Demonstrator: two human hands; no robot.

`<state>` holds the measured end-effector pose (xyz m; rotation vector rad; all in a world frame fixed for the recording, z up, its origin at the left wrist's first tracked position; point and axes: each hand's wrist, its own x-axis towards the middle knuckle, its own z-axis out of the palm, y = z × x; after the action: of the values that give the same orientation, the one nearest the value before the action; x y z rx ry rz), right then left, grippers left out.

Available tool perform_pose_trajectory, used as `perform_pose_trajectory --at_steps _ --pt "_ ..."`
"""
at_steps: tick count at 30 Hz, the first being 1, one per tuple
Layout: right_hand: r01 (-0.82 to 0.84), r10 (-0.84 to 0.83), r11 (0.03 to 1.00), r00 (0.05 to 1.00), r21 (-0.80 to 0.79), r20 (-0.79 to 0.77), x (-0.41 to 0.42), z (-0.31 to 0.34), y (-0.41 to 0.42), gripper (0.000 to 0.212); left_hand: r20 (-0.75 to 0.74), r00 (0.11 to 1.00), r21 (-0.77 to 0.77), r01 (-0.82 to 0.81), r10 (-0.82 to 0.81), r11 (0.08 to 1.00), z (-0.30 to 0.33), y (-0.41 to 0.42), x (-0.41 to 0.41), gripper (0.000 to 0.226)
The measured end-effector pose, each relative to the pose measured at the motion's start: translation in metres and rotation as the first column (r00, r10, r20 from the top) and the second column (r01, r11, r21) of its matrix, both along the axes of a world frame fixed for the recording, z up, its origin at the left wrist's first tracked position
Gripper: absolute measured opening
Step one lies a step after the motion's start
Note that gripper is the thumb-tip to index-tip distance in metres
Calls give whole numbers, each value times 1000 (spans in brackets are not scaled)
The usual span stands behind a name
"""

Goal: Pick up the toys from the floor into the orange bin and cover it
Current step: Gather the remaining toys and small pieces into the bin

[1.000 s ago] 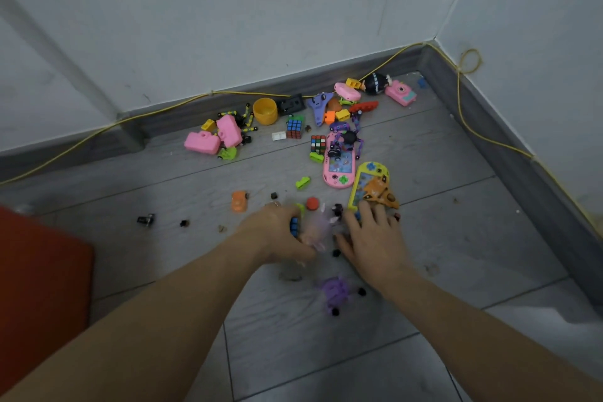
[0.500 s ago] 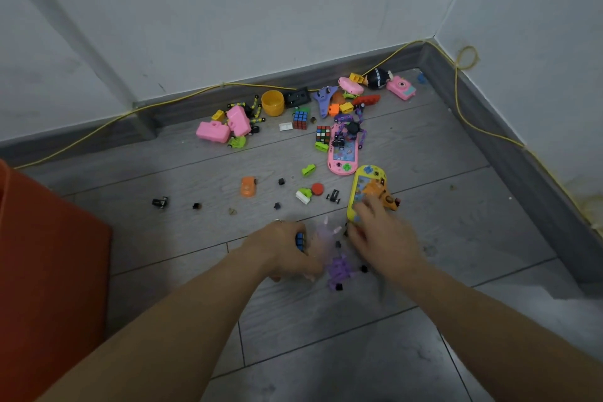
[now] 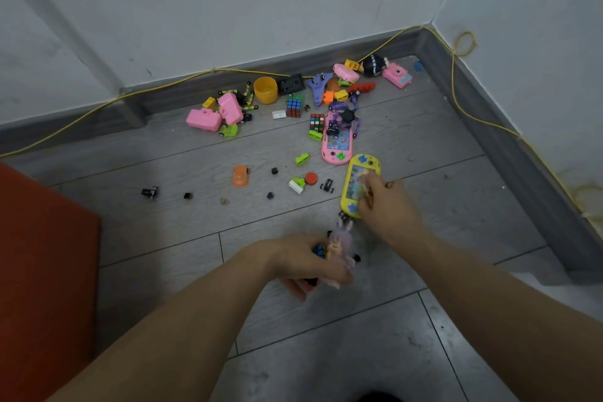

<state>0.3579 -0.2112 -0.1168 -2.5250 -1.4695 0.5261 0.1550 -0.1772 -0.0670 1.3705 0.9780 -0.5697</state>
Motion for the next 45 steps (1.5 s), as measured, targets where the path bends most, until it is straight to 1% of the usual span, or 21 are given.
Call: perform_pose_trajectory --at_steps 1,2,4,5,7,10,12,14,17,20,22,25,30,31,33,35,37,40,42,45 --pt "26 -26 1000 1000 -5 -16 1 -1 -6 32 -1 1000 44 30 -30 999 -1 -4 4 52" --pt "40 -40 999 999 -3 -31 0 -1 -10 30 -17 997 107 78 -77 991 -1 -6 7 62" --pt "72 -70 997 994 15 -79 -1 -4 -20 23 -86 971 254 240 -225 937 -1 -11 13 81" --pt "109 -105 994 988 26 -109 -1 -5 -26 19 -128 942 330 335 -310 882 0 -14 18 84" --pt "182 -173 982 974 55 -145 -1 -4 -36 19 -212 871 445 491 -444 749 1 -18 25 88" --pt "233 -215 962 967 142 -137 10 1 -46 20 -321 768 517 633 -555 577 3 -23 35 90" --pt "228 -212 958 971 173 -108 21 4 -47 20 -378 711 540 689 -593 483 5 -27 40 90" --pt "192 -182 973 980 131 -82 30 5 -42 21 -413 671 555 721 -616 414 6 -30 42 88" --pt "103 -103 995 994 8 -18 34 3 -31 25 -433 645 585 732 -629 348 5 -34 45 85" --pt "60 -62 996 998 -61 -30 32 1 -19 31 -445 601 591 754 -664 287 4 -36 47 85" --pt "56 -60 994 997 -91 -39 33 0 -11 35 -437 588 598 755 -681 268 4 -36 48 83" --pt "64 -68 990 997 -128 -30 35 4 -3 24 -430 585 607 751 -688 260 1 -36 51 80" --pt "123 -136 980 988 -158 -74 37 6 -7 26 -410 619 617 729 -670 296 -4 -33 51 79" --pt "135 -150 979 984 -151 -92 36 7 -10 26 -400 632 617 721 -664 316 -5 -32 49 81" --pt "172 -192 976 969 -133 -157 33 8 -15 26 -363 685 613 686 -631 391 -6 -27 41 78" --pt "229 -245 969 936 -90 -254 29 9 -19 25 -319 755 604 628 -573 491 -8 -20 29 66" --pt "293 -296 954 896 -59 -330 23 14 -19 24 -279 811 595 566 -513 571 -4 -14 16 57" --pt "317 -293 948 850 -19 -437 9 33 -14 23 -195 897 596 430 -397 679 13 2 -1 48" --pt "309 -258 951 829 21 -496 -2 51 -4 22 -132 939 622 328 -318 711 34 20 -11 47" --pt "223 -140 970 841 98 -523 -30 92 26 23 -62 976 709 190 -208 680 82 50 -34 52"
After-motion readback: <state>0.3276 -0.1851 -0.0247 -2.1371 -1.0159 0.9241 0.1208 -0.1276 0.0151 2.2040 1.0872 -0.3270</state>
